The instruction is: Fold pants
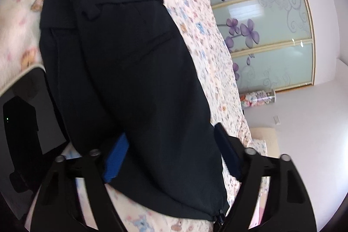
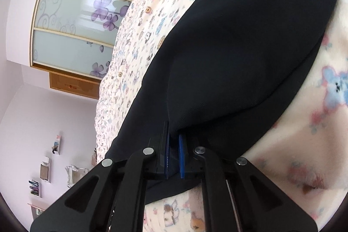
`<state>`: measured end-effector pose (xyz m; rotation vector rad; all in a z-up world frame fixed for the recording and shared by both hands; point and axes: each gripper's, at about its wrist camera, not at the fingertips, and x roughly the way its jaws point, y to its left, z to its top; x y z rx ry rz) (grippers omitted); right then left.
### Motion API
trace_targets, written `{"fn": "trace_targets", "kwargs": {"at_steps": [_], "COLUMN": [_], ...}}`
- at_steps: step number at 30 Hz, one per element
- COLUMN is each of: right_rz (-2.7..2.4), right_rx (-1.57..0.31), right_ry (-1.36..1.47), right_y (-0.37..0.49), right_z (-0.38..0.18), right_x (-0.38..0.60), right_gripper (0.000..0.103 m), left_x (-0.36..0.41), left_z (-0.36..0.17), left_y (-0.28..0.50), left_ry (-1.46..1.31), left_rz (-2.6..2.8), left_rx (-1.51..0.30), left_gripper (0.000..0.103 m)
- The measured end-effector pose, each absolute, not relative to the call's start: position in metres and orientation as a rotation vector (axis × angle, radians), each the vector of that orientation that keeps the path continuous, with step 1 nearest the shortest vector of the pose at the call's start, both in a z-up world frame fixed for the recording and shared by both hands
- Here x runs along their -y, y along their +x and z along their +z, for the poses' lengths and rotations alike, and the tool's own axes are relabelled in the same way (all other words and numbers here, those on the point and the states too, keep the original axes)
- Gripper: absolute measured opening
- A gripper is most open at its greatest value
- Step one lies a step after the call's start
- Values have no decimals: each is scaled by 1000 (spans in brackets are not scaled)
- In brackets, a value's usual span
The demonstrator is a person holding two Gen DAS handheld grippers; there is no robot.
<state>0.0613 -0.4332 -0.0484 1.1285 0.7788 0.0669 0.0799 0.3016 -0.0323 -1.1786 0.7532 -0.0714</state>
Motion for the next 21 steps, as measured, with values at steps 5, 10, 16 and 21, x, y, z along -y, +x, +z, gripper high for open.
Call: {"fn": "trace_targets", "kwargs": {"at_steps": [5,10,16,21], "right_rz": [64,103,160,57], "right_rx": [-760,-680,-581,-743], "right_ry": [1117,1112,1031,1073], "right_y": [59,54,29,28], "right_z": [-48,-29,5,-46], "right_x": [431,430,422,423], "right_gripper": [7,7,7,7], "left_x": [-313,-313,-307,-312], "left_z": [-52,-42,-5,-43], "left_y": [76,64,44,36], "left_ry": [-1230,-1184,-1064,-1085], "left_rz": [-18,-31,-41,29], "left_rx": [-758,-727,-625,-718], "left_gripper": [9,5,5,5]}}
